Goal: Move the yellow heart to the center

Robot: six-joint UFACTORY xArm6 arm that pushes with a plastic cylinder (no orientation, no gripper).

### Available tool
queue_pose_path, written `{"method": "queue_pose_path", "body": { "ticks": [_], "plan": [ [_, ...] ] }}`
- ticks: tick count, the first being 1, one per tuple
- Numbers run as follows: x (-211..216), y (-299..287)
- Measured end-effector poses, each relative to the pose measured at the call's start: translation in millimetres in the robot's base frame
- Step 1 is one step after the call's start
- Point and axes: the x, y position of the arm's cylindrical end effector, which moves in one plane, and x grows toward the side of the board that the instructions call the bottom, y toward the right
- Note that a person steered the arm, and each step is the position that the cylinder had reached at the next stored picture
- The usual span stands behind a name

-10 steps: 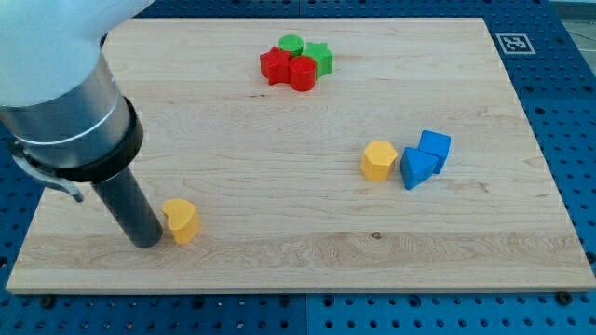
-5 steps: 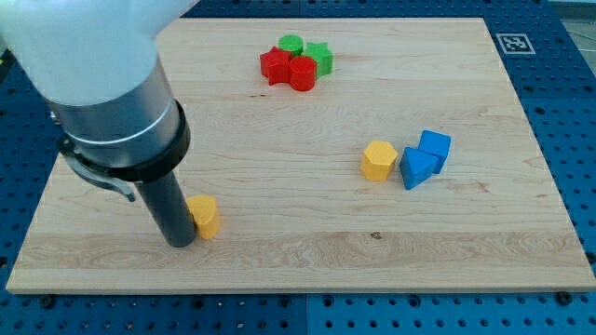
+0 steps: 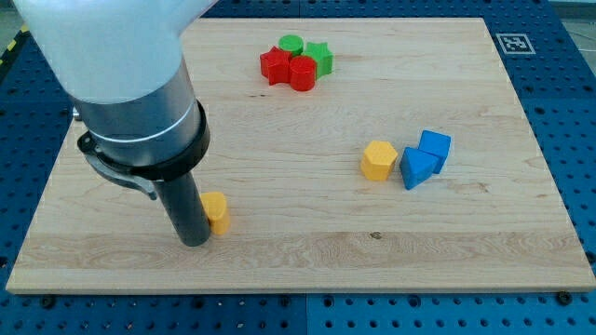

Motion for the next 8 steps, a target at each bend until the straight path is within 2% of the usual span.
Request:
{"method": "queue_pose_path", "body": {
  "ticks": [5,8],
  "plan": [
    [-3.1,18.8],
    [-32.2,18.8]
  ]
}}
